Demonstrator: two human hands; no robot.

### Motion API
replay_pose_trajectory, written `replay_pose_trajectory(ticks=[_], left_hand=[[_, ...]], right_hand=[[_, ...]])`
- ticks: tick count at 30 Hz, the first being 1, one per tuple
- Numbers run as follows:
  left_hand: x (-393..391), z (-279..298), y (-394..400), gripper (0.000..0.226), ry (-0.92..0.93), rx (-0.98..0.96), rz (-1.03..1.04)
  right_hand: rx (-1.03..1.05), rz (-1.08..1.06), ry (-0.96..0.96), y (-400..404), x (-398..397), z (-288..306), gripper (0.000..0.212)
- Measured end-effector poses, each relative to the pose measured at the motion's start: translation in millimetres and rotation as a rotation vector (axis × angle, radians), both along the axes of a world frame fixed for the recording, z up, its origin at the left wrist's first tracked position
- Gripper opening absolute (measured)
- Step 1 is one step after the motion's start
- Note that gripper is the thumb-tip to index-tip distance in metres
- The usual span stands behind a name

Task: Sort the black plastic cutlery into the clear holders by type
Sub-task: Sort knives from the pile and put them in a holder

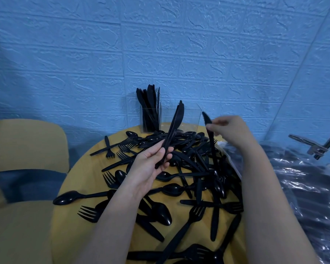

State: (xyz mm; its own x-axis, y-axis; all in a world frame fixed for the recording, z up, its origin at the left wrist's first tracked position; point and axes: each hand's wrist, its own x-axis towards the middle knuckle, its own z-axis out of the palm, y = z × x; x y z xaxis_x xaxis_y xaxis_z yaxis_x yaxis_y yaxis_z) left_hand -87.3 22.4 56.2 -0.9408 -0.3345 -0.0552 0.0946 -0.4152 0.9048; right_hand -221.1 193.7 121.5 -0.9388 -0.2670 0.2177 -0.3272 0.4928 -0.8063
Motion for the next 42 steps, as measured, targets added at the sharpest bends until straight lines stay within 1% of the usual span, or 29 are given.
replay_pose_trajectory(ticks=[2,5,7,8,12,16,19,21,23,24,26,28,30,31,32,33,35,37,38,40,42], left_hand=[[0,-1,-1,0.030,0.009,-0.009,0.012],[0,0,0,0.031,0.028,-0.015,0.020],[1,1,1,0.031,0.045,-0.021,0.007],[1,2,2,0.031,0.052,-0.022,-0.003],[4,5,2,0.029,0.109,0.032,-0.086],[4,5,0,0.027,0.096,0.035,-0.136],[3,3,0,0.028,0.070,0.002,-0.155],[3,2,-1,0.029,0.059,0.013,-0.130],[2,2,-3,0.028,0.046,0.044,-0.067],[2,2,-5,0.028,0.037,0.058,-0.028],[0,2,-7,0.027,0.023,0.073,0.037],[0,2,-7,0.028,0.018,0.075,0.068],[0,2,-7,0.027,0.016,0.085,0.088],[0,3,-8,0.027,0.014,0.091,0.097],[0,3,-8,0.027,0.013,0.095,0.104],[0,3,-8,0.027,0.013,0.095,0.108],[0,4,-7,0.027,0.013,0.090,0.108],[0,4,-7,0.027,0.012,0.086,0.108],[0,4,-6,0.027,0.013,0.083,0.111],[1,5,-6,0.027,0.018,0.082,0.118],[1,5,-6,0.028,0.023,0.075,0.123]], right_hand=[[-0.170,0.018,0.080,0,7,13,0.002],[-0.395,0.162,0.042,-2,17,27,0.006],[-0.456,0.286,-0.028,-9,21,28,0.007],[-0.447,0.329,-0.052,-14,23,27,0.005],[-0.334,0.380,-0.072,-34,27,15,0.004],[-0.177,0.295,0.009,-41,22,7,0.008],[-0.076,0.240,0.068,-46,20,2,0.016],[-0.030,0.198,0.090,-47,19,-1,0.021],[0.005,0.166,0.098,-45,17,-4,0.023],[0.054,0.154,0.099,-45,15,-7,0.024],[0.264,0.148,0.102,-46,11,-19,0.024],[0.525,0.195,0.072,-50,8,-34,0.017],[0.710,0.235,0.032,-54,8,-47,0.026],[0.742,0.235,0.022,-54,7,-51,0.030],[0.742,0.230,0.011,-55,6,-53,0.030],[0.711,0.225,-0.002,-54,5,-54,0.025],[0.602,0.208,-0.055,-51,2,-51,0.006],[0.470,0.176,-0.091,-46,0,-44,0.016],[0.400,0.155,-0.090,-43,-1,-39,0.017],[0.254,0.111,-0.059,-38,1,-27,0.012],[0.062,0.077,-0.008,-34,3,-14,0.008]])
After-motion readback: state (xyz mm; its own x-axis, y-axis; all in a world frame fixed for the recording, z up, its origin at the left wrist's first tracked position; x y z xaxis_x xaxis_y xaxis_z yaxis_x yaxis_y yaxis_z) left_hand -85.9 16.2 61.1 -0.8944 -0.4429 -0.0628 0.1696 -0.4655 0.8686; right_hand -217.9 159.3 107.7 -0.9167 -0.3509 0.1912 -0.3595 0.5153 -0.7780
